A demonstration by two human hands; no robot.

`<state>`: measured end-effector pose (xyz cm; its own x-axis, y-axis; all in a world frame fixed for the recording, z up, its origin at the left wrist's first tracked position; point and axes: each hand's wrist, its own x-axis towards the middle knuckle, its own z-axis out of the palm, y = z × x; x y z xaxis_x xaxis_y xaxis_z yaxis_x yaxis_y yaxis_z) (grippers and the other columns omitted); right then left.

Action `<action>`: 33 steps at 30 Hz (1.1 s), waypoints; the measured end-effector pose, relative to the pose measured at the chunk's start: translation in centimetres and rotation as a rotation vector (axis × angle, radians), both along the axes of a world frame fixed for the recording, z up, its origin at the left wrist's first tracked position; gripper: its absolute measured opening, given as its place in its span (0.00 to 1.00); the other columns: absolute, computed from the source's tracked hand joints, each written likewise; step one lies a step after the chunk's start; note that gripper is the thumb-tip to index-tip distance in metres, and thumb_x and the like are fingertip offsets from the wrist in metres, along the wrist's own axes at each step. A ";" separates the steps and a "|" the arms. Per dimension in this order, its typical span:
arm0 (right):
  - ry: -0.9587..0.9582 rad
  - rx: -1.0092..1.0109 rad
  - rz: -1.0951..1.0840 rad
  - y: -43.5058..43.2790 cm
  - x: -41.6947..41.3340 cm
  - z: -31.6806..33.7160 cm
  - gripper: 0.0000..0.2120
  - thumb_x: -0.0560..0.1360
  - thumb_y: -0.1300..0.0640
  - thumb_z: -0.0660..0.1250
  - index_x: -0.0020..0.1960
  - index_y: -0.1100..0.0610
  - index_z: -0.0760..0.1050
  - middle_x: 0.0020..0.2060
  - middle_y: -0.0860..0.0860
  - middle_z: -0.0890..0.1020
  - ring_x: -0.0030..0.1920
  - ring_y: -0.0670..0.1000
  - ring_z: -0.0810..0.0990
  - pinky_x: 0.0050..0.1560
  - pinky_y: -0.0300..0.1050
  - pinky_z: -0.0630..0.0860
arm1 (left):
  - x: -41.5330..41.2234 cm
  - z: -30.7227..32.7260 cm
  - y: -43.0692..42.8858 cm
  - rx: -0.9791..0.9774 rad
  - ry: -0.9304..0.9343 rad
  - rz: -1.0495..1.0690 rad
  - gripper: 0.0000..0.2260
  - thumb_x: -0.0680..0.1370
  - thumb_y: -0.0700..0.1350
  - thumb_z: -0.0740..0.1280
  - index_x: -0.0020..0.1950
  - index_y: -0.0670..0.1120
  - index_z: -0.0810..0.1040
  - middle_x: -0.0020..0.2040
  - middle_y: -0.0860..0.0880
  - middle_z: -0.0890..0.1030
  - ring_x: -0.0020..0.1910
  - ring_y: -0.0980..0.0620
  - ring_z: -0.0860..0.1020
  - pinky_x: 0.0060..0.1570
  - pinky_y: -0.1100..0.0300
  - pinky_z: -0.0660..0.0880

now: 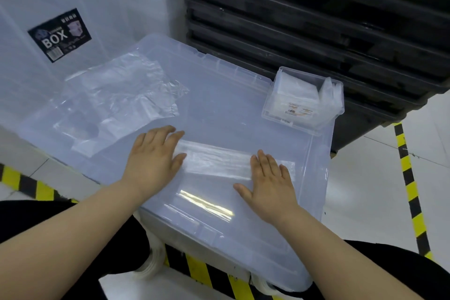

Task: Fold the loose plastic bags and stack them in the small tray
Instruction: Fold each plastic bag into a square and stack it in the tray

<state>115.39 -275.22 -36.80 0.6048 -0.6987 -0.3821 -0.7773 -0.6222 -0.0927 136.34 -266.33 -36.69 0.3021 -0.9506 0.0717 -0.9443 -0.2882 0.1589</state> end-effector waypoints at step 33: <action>-0.534 0.250 0.087 -1.1 -0.1 0.5 0.10 0.75 0.61 0.64 0.52 0.55 0.81 0.44 0.47 0.83 0.46 0.47 0.78 0.50 0.38 0.72 | -1.2 -1.6 -9.2 -0.186 -0.145 -0.614 0.11 0.62 0.34 0.64 0.36 0.44 0.84 0.39 0.46 0.84 0.30 0.48 0.81 0.28 0.61 0.75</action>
